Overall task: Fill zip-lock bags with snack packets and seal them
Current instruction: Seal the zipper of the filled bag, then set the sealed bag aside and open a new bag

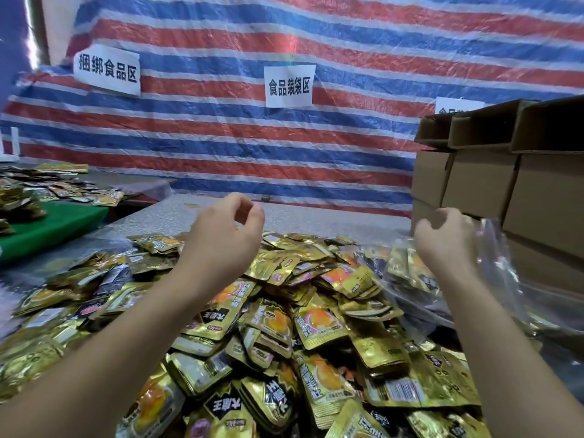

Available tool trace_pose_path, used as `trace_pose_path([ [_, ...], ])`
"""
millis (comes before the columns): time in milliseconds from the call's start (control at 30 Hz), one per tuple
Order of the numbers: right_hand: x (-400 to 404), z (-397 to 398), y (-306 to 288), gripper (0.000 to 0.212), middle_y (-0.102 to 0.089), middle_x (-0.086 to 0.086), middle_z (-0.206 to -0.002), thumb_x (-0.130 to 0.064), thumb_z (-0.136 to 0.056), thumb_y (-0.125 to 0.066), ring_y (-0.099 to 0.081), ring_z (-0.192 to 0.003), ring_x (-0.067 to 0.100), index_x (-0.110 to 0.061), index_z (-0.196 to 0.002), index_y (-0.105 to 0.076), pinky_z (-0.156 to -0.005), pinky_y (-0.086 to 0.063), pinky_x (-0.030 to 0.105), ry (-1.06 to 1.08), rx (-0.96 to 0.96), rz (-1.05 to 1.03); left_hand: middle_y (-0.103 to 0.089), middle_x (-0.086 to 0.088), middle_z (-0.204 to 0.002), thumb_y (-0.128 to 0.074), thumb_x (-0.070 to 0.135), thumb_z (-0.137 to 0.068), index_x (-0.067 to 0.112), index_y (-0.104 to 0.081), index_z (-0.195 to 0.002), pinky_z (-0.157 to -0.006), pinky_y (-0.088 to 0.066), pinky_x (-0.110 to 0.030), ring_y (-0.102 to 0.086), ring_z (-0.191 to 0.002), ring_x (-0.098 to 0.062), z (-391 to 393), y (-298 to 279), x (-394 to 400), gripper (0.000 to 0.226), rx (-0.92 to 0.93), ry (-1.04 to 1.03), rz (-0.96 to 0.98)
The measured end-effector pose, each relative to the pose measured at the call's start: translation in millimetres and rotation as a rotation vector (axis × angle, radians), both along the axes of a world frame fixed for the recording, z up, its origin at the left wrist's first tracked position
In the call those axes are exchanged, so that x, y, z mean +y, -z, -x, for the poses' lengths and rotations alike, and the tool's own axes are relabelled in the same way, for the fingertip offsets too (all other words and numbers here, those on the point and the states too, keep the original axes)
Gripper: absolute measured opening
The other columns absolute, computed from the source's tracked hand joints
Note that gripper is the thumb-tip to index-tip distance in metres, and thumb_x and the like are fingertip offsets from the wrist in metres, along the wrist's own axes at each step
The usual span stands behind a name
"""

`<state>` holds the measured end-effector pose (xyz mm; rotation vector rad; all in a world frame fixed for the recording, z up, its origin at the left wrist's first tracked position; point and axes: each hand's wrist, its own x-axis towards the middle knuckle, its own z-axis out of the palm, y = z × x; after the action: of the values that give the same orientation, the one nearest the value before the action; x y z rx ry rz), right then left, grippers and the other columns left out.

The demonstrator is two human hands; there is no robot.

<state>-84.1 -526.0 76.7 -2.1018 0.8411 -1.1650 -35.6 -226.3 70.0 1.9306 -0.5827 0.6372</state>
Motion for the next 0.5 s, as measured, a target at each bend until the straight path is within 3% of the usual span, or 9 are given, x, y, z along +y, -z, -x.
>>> trace_pose_path([
  [67, 9, -1, 3, 0.030, -0.062, 0.004, -0.121, -0.023, -0.096, -0.049, -0.057, -0.091, 0.017, -0.015, -0.122, -0.062, -0.067, -0.042, 0.026, -0.134, 0.025, 0.038, -0.064, 0.011, -0.081, -0.046, 0.038, -0.100, 0.026, -0.060, -0.085, -0.072, -0.054, -0.040, -0.065, -0.074, -0.014, -1, 2, 0, 0.024, 0.001, 0.012, -0.005],
  [133, 24, -3, 5, 0.020, -0.068, 0.000, -0.099, -0.024, -0.098, -0.051, -0.057, -0.077, 0.008, -0.017, -0.105, -0.068, -0.058, -0.040, 0.023, -0.254, 0.074, 0.079, -0.065, 0.008, -0.077, -0.046, 0.038, -0.100, 0.026, -0.061, -0.081, -0.069, -0.054, -0.040, -0.065, -0.070, -0.016, -1, 4, 0, 0.027, -0.004, 0.020, -0.024],
  [233, 53, -4, 5, 0.022, -0.071, 0.001, -0.085, -0.028, -0.099, -0.053, -0.064, -0.074, 0.015, -0.017, -0.087, -0.067, -0.063, -0.052, 0.032, -0.411, 0.147, 0.133, -0.066, 0.004, -0.071, -0.046, 0.037, -0.100, 0.023, -0.061, -0.076, -0.065, -0.053, -0.043, -0.065, -0.066, -0.018, -4, 6, -1, 0.031, -0.009, 0.026, -0.085],
  [367, 94, 1, 1, 0.026, -0.073, 0.004, -0.080, -0.030, -0.099, -0.055, -0.069, -0.079, 0.026, -0.018, -0.083, -0.070, -0.073, -0.056, 0.040, -0.652, 0.178, 0.152, -0.064, 0.005, -0.068, -0.048, 0.033, -0.100, 0.024, -0.061, -0.074, -0.062, -0.051, -0.039, -0.061, -0.064, -0.015, -8, 9, 1, 0.031, -0.021, 0.014, -0.147],
  [500, 119, 11, -3, 0.024, -0.074, -0.008, -0.077, -0.031, -0.099, -0.056, -0.071, -0.073, 0.008, -0.020, -0.085, -0.072, -0.078, -0.060, 0.038, -0.856, 0.173, 0.098, -0.061, 0.008, -0.071, -0.048, 0.034, -0.100, 0.023, -0.061, -0.078, -0.060, -0.045, -0.030, -0.058, -0.068, -0.009, -9, 6, 5, 0.028, -0.054, -0.025, -0.231],
])
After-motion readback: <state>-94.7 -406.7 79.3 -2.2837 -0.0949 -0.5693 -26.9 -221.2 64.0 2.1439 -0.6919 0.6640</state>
